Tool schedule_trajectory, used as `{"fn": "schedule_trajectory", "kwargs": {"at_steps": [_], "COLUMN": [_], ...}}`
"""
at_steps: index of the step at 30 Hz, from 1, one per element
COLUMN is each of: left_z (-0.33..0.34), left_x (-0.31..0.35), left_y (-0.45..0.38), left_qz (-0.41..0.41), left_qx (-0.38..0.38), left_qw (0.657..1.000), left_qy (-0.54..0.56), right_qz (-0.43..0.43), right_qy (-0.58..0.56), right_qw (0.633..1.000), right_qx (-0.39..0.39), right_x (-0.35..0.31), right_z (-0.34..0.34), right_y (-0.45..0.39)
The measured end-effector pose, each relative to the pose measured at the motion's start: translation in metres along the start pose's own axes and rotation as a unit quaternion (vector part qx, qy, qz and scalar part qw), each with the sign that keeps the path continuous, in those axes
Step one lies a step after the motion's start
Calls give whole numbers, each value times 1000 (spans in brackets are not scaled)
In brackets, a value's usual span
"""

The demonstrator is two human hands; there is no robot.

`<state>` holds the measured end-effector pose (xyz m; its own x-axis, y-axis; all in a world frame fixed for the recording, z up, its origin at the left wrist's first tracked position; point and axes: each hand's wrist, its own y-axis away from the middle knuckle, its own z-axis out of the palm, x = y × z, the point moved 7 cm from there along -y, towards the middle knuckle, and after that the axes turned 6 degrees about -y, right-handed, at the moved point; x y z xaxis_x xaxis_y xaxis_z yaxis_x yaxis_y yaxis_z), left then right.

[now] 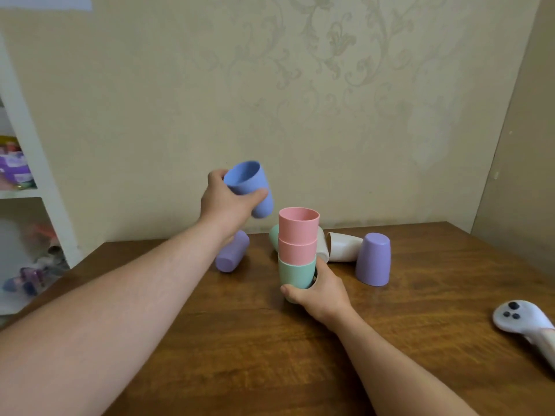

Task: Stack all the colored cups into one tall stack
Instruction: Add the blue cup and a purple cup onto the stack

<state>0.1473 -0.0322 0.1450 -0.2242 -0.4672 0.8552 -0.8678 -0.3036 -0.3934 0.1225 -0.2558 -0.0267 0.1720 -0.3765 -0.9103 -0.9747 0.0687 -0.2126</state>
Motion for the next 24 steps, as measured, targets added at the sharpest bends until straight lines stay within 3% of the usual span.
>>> {"fn": "schedule_trajectory", "kwargs": {"at_steps": [4, 9, 12, 24], "left_z": [8, 44, 56, 69], "left_x": [52, 57, 36, 11], "left_y": [3, 24, 34, 45], "left_qz": [64, 103, 96, 47], "left_qx": [-29, -119, -156, -215], "left_qw": [992, 987, 983, 974], "left_qy": [104, 34, -6, 47], "right_qz": [-5, -4, -6, -6], "right_qy": [1, -5, -5, -14], "right_qw": [1000, 1000, 1000, 1000], "right_qx": [-3, -11, -9, -4], "right_x": [-4, -3, -2, 3], "right_z": [-2, -3, -2, -1], "right_y": [2, 2, 1, -3]}}
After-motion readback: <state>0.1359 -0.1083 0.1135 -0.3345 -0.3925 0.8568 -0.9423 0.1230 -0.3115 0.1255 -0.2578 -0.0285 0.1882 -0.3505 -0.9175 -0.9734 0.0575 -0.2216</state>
